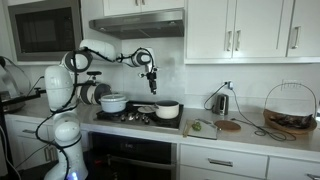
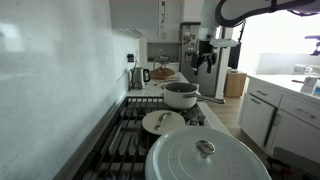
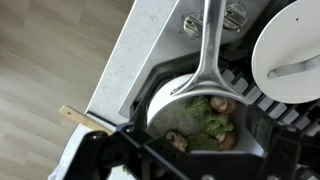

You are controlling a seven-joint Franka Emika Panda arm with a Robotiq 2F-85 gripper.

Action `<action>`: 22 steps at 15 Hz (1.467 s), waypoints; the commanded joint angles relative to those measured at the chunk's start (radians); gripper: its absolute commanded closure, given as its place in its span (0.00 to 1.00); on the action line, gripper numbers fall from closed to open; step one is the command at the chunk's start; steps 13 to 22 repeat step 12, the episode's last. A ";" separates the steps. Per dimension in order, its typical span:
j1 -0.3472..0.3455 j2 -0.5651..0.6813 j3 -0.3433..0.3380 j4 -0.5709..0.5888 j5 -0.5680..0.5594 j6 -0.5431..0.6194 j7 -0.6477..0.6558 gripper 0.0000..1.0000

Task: Move the pot to the left.

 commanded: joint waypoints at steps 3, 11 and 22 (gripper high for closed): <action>-0.061 -0.036 -0.051 0.048 0.005 -0.080 -0.058 0.00; -0.079 -0.037 -0.061 0.038 0.001 -0.053 -0.052 0.00; -0.078 -0.037 -0.061 0.038 0.001 -0.053 -0.052 0.00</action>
